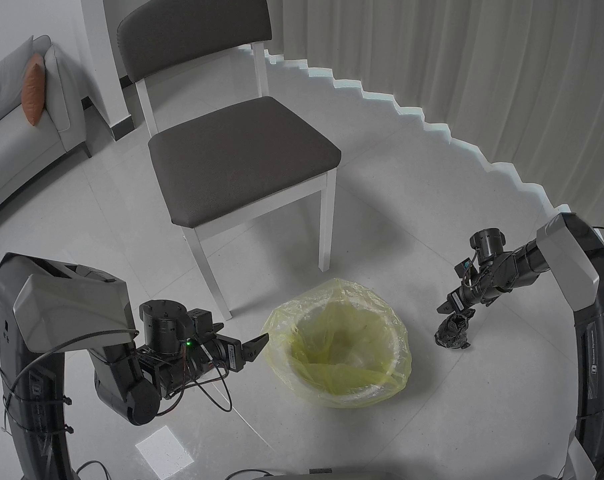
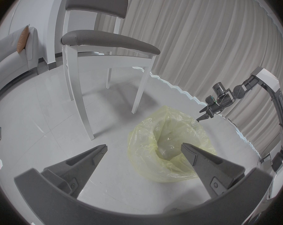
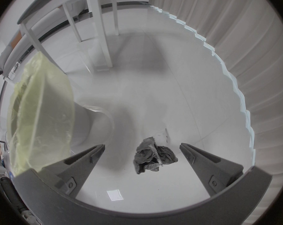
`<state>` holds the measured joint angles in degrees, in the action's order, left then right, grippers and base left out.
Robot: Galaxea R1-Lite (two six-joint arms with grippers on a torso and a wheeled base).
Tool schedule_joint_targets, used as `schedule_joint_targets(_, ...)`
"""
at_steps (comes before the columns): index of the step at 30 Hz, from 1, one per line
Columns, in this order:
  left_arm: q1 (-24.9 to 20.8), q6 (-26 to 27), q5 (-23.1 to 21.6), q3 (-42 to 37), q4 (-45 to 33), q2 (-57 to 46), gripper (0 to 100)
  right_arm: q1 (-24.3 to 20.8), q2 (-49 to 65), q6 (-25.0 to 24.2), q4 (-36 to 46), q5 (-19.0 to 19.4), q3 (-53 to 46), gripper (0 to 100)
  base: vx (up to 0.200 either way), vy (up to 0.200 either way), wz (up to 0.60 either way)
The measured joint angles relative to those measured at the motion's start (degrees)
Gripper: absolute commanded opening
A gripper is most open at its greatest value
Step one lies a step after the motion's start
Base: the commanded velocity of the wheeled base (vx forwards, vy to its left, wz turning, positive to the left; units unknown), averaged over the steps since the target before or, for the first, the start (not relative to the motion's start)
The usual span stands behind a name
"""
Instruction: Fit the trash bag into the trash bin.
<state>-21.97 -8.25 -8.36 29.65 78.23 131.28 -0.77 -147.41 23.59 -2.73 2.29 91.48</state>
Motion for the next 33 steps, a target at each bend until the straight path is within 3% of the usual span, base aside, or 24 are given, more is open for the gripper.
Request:
schedule_joint_targets(16,0.2,0.2,1.5,0.7,0.0,2.3,100,1.8,-12.1,0.4,4.9,-3.2,13.9,100,0.000,0.000,0.00)
schedule_joint_targets(33,0.3,0.2,1.5,0.7,1.5,4.3,100,3.4,-17.1,0.6,8.4,-4.5,20.5,100,0.000,0.000,0.00)
